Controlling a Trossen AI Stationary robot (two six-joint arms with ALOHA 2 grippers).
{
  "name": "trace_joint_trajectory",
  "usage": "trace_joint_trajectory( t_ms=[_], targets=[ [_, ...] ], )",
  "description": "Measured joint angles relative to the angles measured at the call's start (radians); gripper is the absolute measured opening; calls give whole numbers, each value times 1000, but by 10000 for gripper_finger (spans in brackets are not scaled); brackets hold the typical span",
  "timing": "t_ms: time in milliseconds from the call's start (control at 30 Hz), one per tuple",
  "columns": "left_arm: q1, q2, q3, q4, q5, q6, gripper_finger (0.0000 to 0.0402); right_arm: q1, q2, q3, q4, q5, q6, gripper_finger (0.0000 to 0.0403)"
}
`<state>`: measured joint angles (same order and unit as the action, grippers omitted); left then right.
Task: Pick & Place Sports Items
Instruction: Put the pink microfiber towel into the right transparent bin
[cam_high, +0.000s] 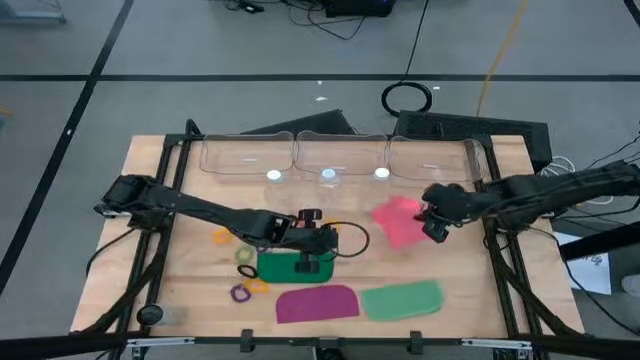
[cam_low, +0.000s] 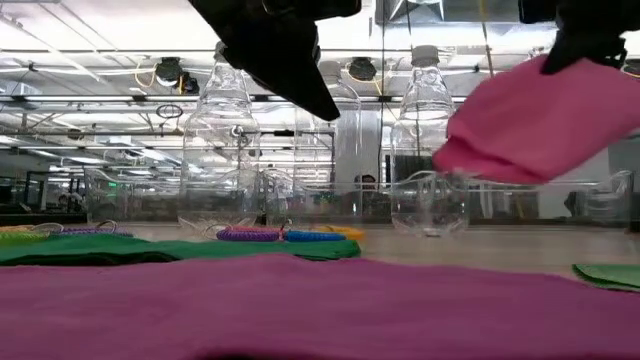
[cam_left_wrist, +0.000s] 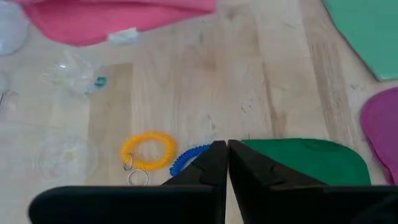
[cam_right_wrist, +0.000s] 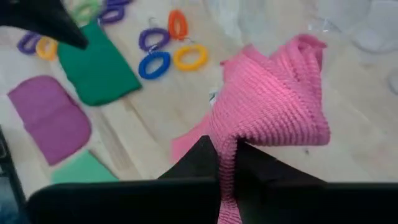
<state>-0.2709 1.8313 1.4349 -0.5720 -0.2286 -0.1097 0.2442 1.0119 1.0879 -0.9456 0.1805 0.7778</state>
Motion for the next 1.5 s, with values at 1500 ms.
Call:
trace_joint_trajectory(
  t_ms=[1500],
  targets=[
    [27, 0, 0, 87, 1, 37, 19, -1215, 217, 213, -102, -316, -650, 0]
  ],
)
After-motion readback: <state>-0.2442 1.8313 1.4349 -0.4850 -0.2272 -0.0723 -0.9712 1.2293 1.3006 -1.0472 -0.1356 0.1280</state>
